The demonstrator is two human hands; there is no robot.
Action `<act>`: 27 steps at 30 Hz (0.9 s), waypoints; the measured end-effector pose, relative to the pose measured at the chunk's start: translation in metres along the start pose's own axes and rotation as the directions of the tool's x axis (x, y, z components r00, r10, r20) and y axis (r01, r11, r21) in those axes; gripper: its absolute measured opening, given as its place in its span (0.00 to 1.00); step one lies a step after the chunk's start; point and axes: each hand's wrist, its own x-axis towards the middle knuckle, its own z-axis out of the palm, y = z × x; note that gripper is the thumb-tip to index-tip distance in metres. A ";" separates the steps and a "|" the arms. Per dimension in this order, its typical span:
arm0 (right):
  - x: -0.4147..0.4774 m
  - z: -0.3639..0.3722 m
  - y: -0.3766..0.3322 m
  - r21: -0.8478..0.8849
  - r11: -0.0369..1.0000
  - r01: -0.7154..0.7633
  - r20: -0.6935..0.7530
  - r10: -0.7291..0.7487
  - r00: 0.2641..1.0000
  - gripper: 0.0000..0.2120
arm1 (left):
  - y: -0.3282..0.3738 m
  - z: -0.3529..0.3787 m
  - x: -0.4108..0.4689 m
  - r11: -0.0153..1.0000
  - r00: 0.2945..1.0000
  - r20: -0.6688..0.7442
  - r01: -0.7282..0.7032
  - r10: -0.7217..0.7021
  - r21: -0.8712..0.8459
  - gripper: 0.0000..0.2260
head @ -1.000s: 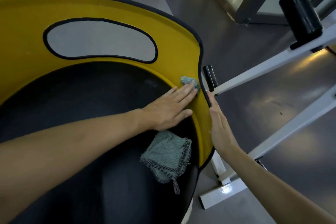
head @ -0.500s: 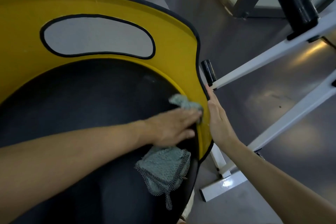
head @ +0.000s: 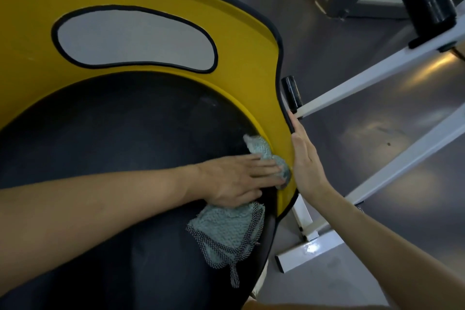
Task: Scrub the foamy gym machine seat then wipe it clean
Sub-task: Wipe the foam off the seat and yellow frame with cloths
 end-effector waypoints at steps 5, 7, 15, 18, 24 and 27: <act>0.002 -0.001 0.002 -0.018 0.999 0.033 0.000 -0.033 0.999 0.27 | -0.016 -0.002 0.004 0.997 0.998 -0.044 0.051 -0.049 0.050 0.25; 0.002 0.000 0.001 -0.013 0.999 0.039 0.007 -0.039 0.999 0.28 | -0.020 -0.005 0.004 0.992 0.994 -0.055 0.094 -0.089 0.084 0.26; 0.001 -0.001 0.002 -0.014 1.000 0.009 -0.003 -0.009 1.000 0.28 | 0.031 0.012 -0.006 1.000 0.994 -0.110 0.024 -0.024 0.001 0.26; 0.001 -0.001 0.003 -0.045 0.999 -0.015 0.014 0.016 1.000 0.31 | 0.050 0.022 -0.020 0.997 0.997 -0.027 -0.068 0.069 0.029 0.25; 0.000 -0.001 -0.002 -0.018 1.000 0.018 -0.004 -0.018 1.000 0.28 | 0.016 -0.003 0.001 0.994 0.993 -0.047 0.112 -0.112 0.005 0.27; 0.000 0.000 -0.001 -0.037 0.999 0.021 -0.011 -0.022 1.000 0.27 | 0.008 -0.008 0.009 0.982 0.979 -0.075 0.185 -0.187 -0.037 0.28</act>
